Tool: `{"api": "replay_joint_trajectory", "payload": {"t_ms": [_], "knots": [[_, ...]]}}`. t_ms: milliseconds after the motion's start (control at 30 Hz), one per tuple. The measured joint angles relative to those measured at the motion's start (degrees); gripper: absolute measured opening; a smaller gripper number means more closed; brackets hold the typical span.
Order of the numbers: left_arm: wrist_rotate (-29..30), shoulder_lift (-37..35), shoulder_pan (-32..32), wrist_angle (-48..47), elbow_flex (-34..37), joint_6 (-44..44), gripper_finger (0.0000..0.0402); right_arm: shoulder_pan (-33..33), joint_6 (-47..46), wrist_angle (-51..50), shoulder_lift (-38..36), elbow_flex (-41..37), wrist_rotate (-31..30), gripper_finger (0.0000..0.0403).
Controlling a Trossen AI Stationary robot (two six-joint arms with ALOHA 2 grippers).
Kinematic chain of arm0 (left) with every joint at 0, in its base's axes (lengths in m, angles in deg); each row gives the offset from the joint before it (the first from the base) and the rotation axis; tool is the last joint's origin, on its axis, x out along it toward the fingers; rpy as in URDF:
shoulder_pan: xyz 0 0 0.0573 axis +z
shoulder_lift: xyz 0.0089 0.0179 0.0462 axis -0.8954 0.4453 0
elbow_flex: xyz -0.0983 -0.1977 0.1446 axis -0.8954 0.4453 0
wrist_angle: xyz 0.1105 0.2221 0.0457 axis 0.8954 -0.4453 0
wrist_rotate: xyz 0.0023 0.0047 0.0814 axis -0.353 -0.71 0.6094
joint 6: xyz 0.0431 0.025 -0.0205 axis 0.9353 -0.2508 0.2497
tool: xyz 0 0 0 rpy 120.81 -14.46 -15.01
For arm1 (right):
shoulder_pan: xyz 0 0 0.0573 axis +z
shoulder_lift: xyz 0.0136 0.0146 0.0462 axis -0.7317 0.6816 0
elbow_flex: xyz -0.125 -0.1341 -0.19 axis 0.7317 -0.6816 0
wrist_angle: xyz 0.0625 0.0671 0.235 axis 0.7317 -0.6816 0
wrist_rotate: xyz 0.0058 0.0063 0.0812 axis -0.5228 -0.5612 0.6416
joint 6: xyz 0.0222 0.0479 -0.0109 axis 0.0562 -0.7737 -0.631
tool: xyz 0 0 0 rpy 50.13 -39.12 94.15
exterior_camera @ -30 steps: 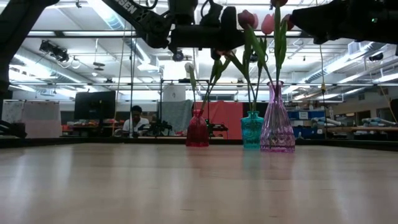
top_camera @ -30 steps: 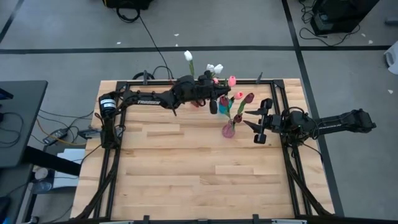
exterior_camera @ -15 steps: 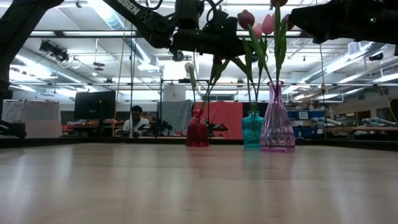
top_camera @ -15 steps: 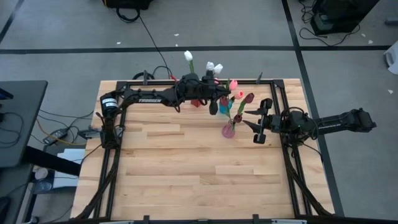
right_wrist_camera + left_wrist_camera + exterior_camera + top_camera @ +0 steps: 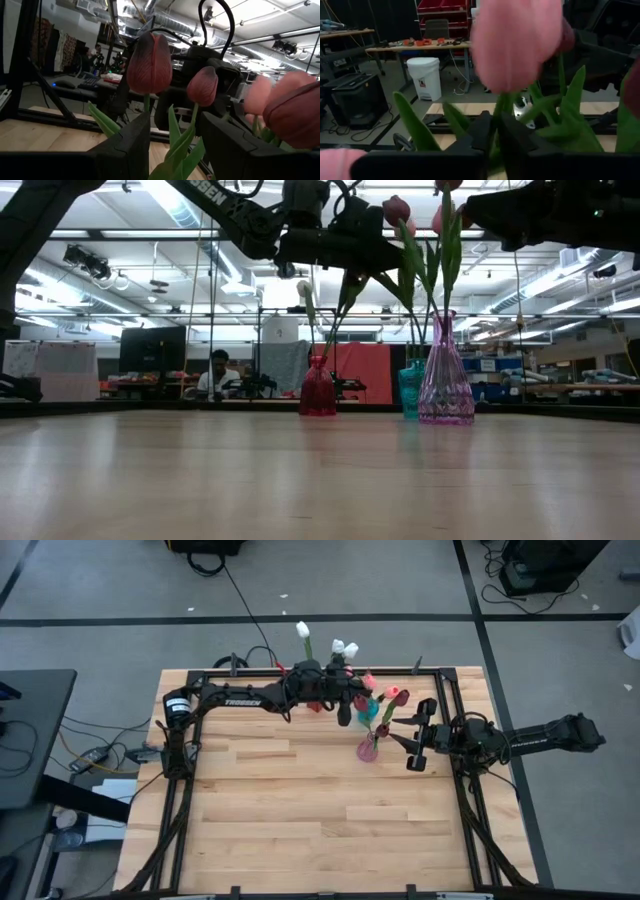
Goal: Sort flowers into vase by color
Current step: Put the pink tulip into the blue vase, then return to Home Position
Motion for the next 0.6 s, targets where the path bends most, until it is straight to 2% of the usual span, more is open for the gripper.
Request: {"api": "replay_joint_trajectory", "payload": {"t_ms": [267,600], "knots": [[0.0,0.1,0.0,-0.7,0.1,0.0,0.0119,0.0,0.0,0.0,0.0,0.0,0.0,0.0185],[0.1,-0.8,0.0,-3.7,0.1,2.0,0.0131,0.0,-0.1,0.0,0.0,0.0,0.0,0.0185]]}}
